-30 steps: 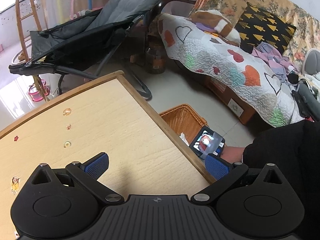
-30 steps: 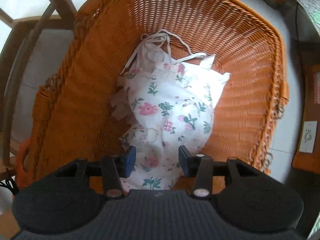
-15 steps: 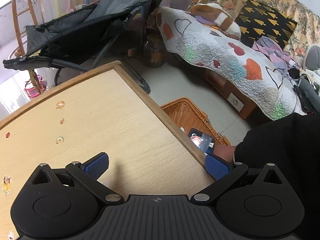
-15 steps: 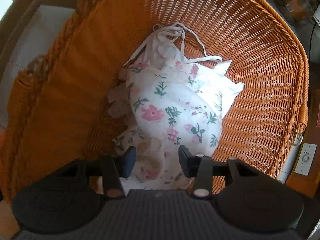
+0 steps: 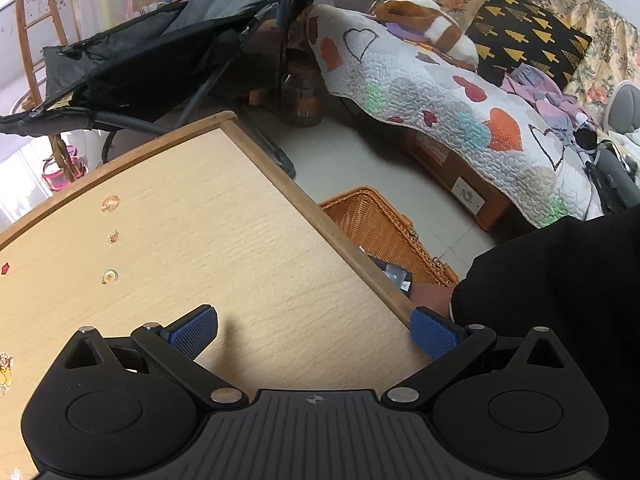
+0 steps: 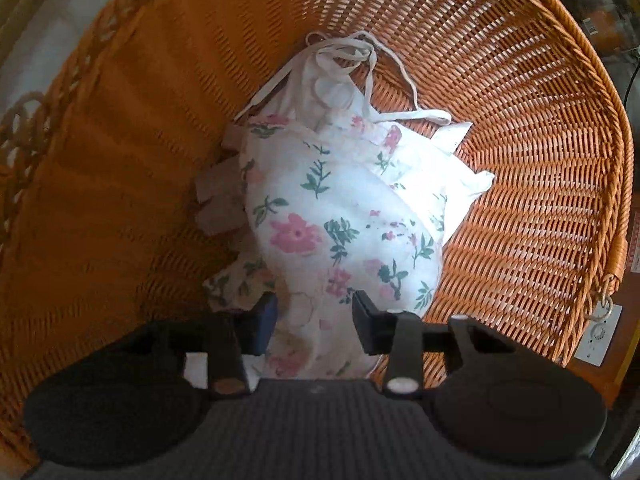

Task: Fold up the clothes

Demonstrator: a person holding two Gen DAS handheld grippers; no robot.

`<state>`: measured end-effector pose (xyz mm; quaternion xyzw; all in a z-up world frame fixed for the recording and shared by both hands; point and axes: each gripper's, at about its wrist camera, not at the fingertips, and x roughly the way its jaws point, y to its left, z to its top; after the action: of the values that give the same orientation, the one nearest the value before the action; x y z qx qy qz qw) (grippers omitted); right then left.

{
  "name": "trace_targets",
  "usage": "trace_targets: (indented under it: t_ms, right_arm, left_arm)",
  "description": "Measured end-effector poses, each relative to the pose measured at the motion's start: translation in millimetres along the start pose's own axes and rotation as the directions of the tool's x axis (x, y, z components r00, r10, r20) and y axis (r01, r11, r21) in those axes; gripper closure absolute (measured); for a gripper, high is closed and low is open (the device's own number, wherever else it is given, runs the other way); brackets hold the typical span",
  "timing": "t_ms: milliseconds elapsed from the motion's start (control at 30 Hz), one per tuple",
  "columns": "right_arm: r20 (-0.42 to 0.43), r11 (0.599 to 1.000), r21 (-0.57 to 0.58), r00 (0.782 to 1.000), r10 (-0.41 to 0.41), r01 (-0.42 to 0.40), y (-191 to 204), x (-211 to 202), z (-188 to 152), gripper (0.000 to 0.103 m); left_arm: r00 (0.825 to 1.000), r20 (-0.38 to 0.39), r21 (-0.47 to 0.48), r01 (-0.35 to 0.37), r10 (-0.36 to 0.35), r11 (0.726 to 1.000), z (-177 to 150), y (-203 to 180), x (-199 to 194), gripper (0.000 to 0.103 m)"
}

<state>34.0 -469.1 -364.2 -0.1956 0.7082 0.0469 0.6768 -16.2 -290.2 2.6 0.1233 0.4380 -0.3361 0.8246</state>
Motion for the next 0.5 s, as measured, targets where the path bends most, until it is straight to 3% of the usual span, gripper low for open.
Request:
trace_targets:
  t_ms: [67, 167, 500]
  right_arm:
    - [-0.011, 1.000, -0.009, 1.000, -0.001, 0.001, 1, 2, -1, 0.089]
    - [-0.025, 1.000, -0.021, 1.000, -0.006, 0.006, 1, 3, -2, 0.101]
    - [-0.059, 1.000, 0.021, 0.998, 0.023, -0.022, -16, -10, -11, 0.102]
  left_arm:
    - [1.000, -0.002, 0.001, 0.000, 0.000, 1.000, -1, 0, 0, 0.000]
    - [1.000, -0.002, -0.001, -0.003, 0.003, 1.000, -1, 0, 0, 0.000]
    - [1.000, 0.009, -0.013, -0.018, 0.018, 1.000, 0, -2, -8, 0.000]
